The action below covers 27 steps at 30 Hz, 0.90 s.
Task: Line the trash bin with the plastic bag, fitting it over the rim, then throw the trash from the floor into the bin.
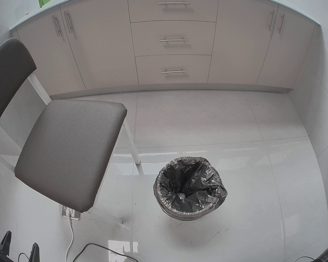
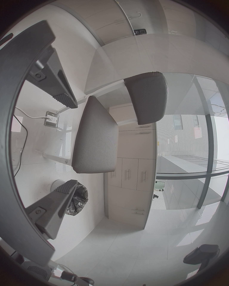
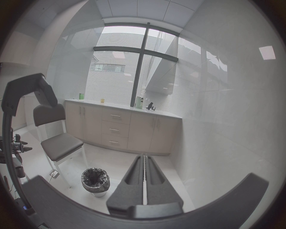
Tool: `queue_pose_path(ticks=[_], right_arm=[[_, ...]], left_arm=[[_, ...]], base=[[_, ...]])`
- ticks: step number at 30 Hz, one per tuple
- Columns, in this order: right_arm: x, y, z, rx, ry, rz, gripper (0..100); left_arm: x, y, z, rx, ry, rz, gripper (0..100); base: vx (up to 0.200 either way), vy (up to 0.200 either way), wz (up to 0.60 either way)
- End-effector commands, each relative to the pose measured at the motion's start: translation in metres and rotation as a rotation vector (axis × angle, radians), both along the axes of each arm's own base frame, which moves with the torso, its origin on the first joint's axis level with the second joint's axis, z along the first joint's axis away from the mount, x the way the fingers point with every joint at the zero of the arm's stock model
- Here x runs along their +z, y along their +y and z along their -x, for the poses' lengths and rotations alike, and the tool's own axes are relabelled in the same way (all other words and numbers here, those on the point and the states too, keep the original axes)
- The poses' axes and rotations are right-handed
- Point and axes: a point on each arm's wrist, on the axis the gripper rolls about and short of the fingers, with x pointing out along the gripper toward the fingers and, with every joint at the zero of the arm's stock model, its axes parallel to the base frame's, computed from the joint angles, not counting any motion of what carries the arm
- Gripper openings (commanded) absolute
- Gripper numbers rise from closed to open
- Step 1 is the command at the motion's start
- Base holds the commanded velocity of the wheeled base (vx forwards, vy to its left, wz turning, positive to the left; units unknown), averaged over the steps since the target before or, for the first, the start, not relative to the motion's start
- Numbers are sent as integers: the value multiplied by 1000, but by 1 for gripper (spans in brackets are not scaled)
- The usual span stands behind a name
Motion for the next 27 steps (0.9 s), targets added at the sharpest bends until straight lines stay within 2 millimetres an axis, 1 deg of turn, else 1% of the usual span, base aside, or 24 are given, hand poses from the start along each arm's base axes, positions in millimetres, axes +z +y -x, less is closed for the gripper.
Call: queue_pose_path(ticks=[1,7,14,27], right_arm=[[-122,4,-77,89,167,-66,0],[-122,4,-77,85,176,-37,0],[-126,3,-78,46,208,-100,0],[-126,3,-78,46,211,-100,0]], left_arm=[[-2,0,1,0,-12,0,100],[-2,0,1,0,-11,0,100],[-2,0,1,0,-12,0,100],[-2,0,1,0,-12,0,100]], base=[[0,0,0],[0,0,0],[0,0,0],[0,0,0]])
